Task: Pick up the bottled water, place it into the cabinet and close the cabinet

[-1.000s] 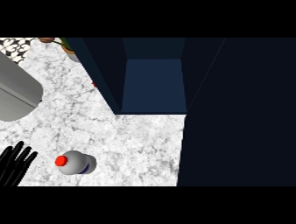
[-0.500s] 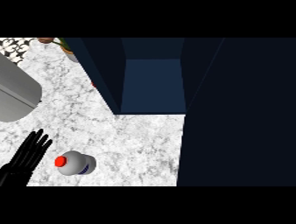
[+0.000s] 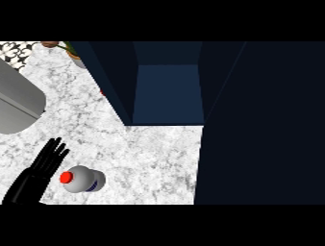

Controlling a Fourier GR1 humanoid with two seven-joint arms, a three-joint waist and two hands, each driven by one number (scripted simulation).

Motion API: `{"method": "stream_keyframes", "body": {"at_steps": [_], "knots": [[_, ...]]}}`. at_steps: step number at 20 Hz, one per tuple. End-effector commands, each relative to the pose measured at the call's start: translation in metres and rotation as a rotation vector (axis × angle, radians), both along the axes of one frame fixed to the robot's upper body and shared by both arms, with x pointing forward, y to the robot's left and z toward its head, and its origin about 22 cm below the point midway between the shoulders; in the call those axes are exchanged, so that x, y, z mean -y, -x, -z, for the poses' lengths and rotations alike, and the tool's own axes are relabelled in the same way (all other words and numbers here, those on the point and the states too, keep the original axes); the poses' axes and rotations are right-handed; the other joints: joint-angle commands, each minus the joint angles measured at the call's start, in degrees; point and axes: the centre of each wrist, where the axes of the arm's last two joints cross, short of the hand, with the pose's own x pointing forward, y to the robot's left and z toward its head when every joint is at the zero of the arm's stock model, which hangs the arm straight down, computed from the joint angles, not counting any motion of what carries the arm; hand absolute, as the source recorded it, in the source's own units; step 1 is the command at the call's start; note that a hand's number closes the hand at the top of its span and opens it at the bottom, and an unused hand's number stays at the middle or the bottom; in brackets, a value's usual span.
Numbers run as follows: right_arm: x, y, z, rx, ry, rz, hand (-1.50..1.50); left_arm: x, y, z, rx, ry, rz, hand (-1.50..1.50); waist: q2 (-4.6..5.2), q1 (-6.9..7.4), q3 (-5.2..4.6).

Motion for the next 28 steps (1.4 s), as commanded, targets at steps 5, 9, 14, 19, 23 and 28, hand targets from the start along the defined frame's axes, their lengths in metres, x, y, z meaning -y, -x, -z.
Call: {"method": "stream_keyframes", "body": {"at_steps": [5, 9, 14, 19, 23, 28], "knots": [[0.009, 0.009, -0.002, -0.002, -0.003, -0.016, -1.5, 0.022, -0.02, 0.043, -0.053, 0.054, 0.009, -1.5, 0.03, -0.29, -0.03], [-0.006, 0.006, 0.008, -0.006, -0.005, 0.002, -1.5, 0.002, -0.009, 0.048, -0.012, 0.065, 0.009, -1.5, -0.03, 0.04, 0.01], [0.004, 0.003, 0.003, -0.002, 0.011, -0.007, -1.5, 0.02, -0.024, 0.064, -0.038, 0.062, 0.029, -1.5, 0.03, -0.12, -0.02], [0.006, -0.007, 0.01, -0.009, -0.024, -0.004, -1.5, 0.037, -0.039, 0.072, -0.055, 0.119, 0.021, -1.5, 0.24, -0.45, -0.07], [-0.008, -0.004, 0.003, -0.006, -0.007, -0.009, -1.5, 0.041, -0.03, 0.075, -0.054, 0.197, 0.077, -1.5, 0.12, -0.24, -0.07], [-0.008, -0.01, 0.017, -0.008, -0.005, -0.024, -1.5, 0.057, -0.023, 0.083, -0.123, 0.243, 0.118, -1.5, 0.09, -0.02, -0.02]]}}
